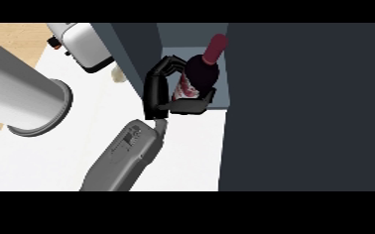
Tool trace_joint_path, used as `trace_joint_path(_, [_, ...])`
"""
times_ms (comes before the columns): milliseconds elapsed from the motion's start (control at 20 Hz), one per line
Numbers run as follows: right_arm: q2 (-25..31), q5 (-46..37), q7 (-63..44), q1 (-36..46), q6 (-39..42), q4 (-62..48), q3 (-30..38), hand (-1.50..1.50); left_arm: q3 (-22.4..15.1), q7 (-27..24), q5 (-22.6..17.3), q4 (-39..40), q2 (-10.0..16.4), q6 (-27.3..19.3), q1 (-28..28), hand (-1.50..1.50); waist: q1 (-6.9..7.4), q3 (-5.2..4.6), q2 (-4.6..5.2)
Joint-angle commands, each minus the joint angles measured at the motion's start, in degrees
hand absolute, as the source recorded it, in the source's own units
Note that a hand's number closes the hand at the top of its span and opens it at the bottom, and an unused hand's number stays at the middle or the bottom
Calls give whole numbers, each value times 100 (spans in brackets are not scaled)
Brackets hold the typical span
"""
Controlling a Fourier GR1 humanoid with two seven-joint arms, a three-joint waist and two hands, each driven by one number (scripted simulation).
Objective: Pick up the wine, place it into the cabinet and close the cabinet
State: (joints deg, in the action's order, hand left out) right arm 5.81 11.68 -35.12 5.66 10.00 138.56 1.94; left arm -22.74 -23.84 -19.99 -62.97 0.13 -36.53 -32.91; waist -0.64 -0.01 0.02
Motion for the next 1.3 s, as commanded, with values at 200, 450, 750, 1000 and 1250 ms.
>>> trace_joint_path(200, [102, 774, -388, -291, 11, 907, 296, -150, 617, -54, -357, 816, 180, 560, -602, 150, -54, 1, 2])
trace_joint_path(450, [-138, 306, -242, 61, -184, 438, -63, -150, 461, -126, -466, 1111, -12, 504, -691, 150, -4, 0, 3])
trace_joint_path(750, [-159, 428, -157, -437, -9, 674, -8, -150, 816, -274, -354, 2030, 43, 772, -1114, 150, -32, 1, 5])
trace_joint_path(1000, [-79, 528, -258, -152, -20, 534, -28, -150, 857, -598, -895, 2849, -12, 542, -1922, 150, -126, -1, 29])
trace_joint_path(1250, [-128, 550, -434, -276, -104, 904, -173, -150, 1157, -1205, -435, 3289, -12, 480, -1987, 150, -114, -1, 19])
